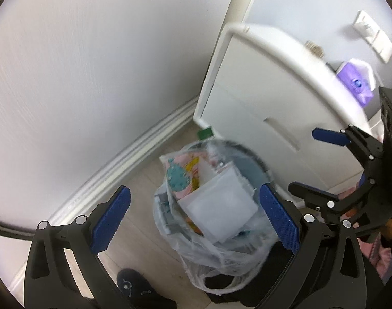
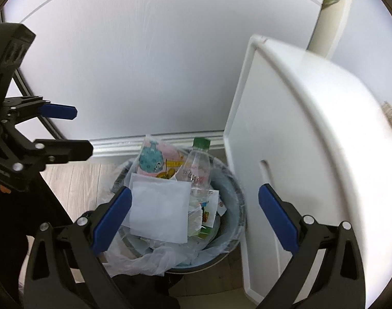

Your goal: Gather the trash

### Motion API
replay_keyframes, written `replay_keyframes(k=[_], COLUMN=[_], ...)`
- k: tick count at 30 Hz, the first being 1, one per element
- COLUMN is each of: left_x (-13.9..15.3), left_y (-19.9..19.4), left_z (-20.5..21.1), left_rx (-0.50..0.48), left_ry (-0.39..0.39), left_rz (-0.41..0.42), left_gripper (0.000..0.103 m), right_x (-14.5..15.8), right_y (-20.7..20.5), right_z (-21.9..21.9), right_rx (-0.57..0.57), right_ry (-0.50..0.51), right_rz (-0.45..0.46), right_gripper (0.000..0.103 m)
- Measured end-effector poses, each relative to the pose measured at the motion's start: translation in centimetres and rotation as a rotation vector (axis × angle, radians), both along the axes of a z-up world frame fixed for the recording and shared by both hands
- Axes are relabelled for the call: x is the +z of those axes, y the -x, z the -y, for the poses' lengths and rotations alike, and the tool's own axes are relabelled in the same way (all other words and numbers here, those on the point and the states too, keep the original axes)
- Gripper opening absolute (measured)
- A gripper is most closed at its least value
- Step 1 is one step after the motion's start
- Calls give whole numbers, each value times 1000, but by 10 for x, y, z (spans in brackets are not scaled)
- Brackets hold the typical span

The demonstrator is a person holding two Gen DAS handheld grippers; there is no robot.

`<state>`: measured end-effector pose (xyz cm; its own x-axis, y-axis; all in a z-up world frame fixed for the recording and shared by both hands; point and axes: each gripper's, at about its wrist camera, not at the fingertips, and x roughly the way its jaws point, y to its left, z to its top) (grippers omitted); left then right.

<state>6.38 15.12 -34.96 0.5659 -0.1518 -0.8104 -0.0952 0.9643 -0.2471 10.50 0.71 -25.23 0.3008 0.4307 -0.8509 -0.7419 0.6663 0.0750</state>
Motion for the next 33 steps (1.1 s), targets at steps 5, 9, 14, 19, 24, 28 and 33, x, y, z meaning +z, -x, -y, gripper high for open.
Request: replay_keyframes(k=[5, 9, 14, 19, 24, 28, 33], left_x=[46, 80, 114, 140, 154, 152, 151], left_y=[15, 27, 42, 56, 64, 64, 72], left_z=[7, 13, 22, 26, 18, 11, 11], left_rx=[1, 0, -28, -28, 93, 146, 154], left_ry=[-27, -70, -87, -99, -127, -111, -86], left_rz=[88, 148, 212, 275, 304, 273, 266], left_gripper=[97, 97, 97, 97, 97, 97, 97], right_x=[27, 46, 66, 83, 92, 98, 101], right_y=[14, 23, 26, 30, 36, 39, 43], right_z=[13, 22, 34, 45, 49, 51, 52], right_rx=[-45, -94, -187, -254, -281, -293, -298], right_ry=[-26, -40, -80, -98, -94, -105, -114], right_rz=[43, 77, 78, 98, 123, 128, 129], right_gripper=[96, 96, 96, 96, 96, 96, 96])
